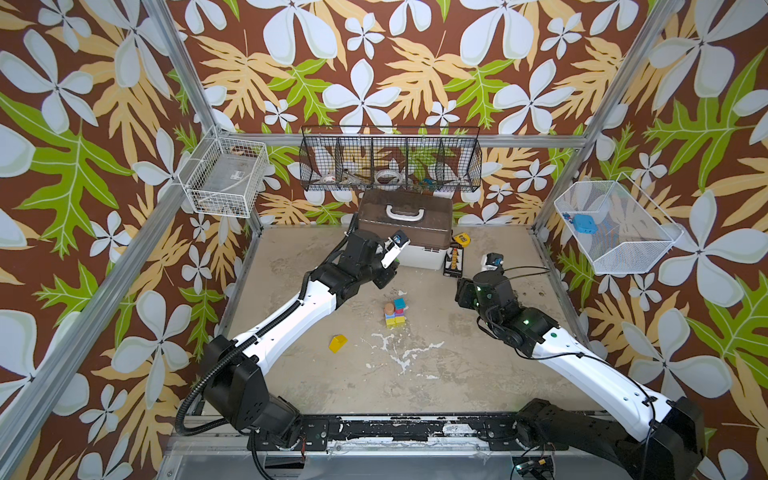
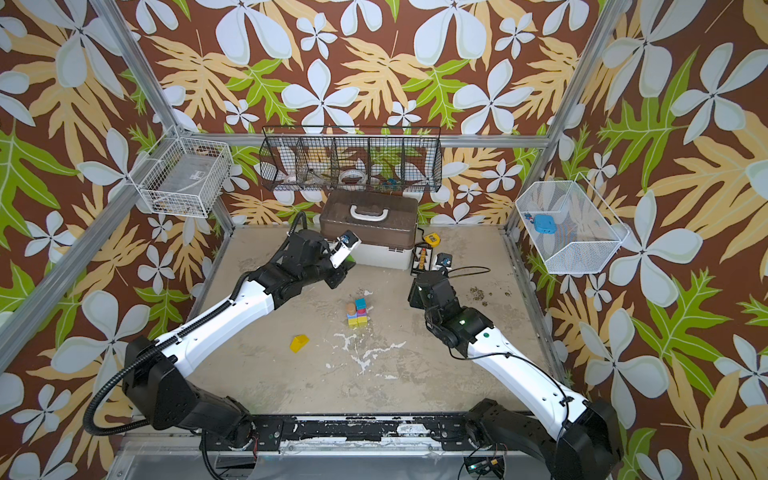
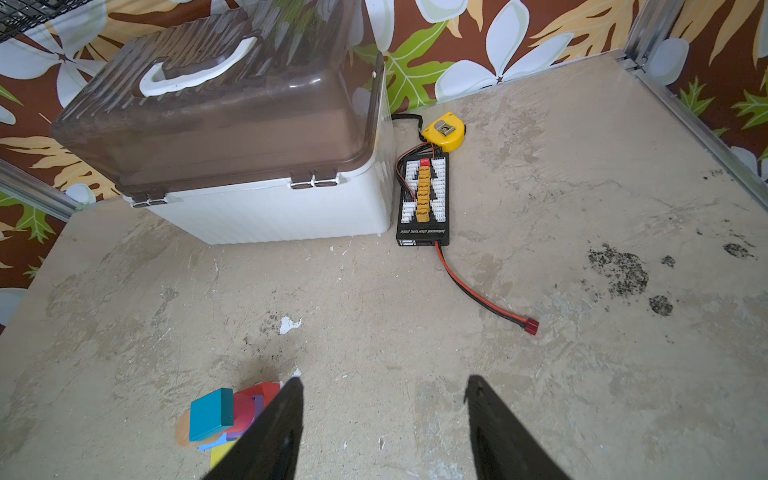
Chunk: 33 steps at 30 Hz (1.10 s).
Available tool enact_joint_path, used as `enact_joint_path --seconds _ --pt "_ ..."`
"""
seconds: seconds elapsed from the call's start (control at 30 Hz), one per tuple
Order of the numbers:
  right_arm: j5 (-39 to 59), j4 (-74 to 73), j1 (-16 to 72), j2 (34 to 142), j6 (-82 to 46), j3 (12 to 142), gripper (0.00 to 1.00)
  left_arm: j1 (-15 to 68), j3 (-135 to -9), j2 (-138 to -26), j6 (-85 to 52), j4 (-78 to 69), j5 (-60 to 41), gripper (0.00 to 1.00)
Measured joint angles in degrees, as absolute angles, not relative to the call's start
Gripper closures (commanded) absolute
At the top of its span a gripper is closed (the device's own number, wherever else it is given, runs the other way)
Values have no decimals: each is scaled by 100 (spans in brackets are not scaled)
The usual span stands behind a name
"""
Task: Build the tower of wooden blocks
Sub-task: 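Lift the green cube and carry it over the stack with the left gripper, then lower the green cube onto the stack beside the teal cube and open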
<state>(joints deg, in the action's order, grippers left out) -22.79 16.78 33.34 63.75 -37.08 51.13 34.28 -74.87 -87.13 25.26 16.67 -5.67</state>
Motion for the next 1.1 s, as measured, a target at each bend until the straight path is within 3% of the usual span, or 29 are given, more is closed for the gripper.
enact_joint_path --seconds 0.57,1.1 --pt "-2248 1640 3334 6628 -3730 5142 36 3100 -5741 -8335 4174 1498 -2646 100" --pt "-2287 1636 3334 6576 -3730 5144 36 2895 -5874 -8967 4772 1900 -2613 100"
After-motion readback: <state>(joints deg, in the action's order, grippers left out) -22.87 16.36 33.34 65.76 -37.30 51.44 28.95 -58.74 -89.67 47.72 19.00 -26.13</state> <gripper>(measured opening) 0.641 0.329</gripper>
